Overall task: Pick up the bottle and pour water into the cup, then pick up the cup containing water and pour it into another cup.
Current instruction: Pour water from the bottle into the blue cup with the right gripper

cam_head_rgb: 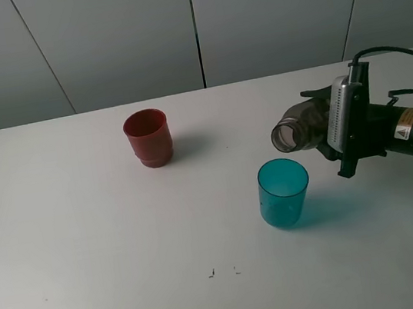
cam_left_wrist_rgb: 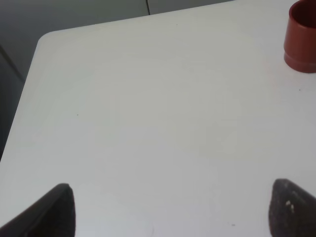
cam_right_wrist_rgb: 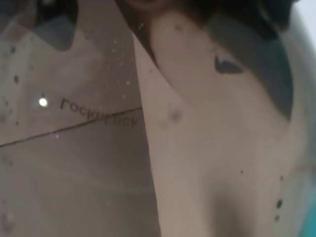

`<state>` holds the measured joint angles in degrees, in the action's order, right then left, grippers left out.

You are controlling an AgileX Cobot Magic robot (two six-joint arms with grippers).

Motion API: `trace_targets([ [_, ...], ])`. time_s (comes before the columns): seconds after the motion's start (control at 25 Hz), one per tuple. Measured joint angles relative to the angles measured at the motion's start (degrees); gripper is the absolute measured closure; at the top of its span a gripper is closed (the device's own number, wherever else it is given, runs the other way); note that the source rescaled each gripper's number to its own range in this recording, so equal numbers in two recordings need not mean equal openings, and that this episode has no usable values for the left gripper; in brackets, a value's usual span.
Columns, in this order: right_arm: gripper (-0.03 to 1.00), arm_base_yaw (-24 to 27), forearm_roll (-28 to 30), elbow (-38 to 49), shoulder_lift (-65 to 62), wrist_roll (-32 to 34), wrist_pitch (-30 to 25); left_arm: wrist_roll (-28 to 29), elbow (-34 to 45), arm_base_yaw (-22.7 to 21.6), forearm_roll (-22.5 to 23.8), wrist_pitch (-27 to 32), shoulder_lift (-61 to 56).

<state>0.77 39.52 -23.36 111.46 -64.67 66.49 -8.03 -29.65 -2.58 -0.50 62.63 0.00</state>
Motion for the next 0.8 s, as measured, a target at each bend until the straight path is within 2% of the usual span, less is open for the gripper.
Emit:
trace_targets([
  [0.6,0.92,0.0,0.0,0.0,0.0,-4.23,0.0,0.0,0.0,0.0,0.0,0.0,0.0],
  [0.8,0.92,0.0,-2.06,0.0,0.0,-6.19,0.0,-0.11,0.0,0.0,0.0,0.0,0.0],
])
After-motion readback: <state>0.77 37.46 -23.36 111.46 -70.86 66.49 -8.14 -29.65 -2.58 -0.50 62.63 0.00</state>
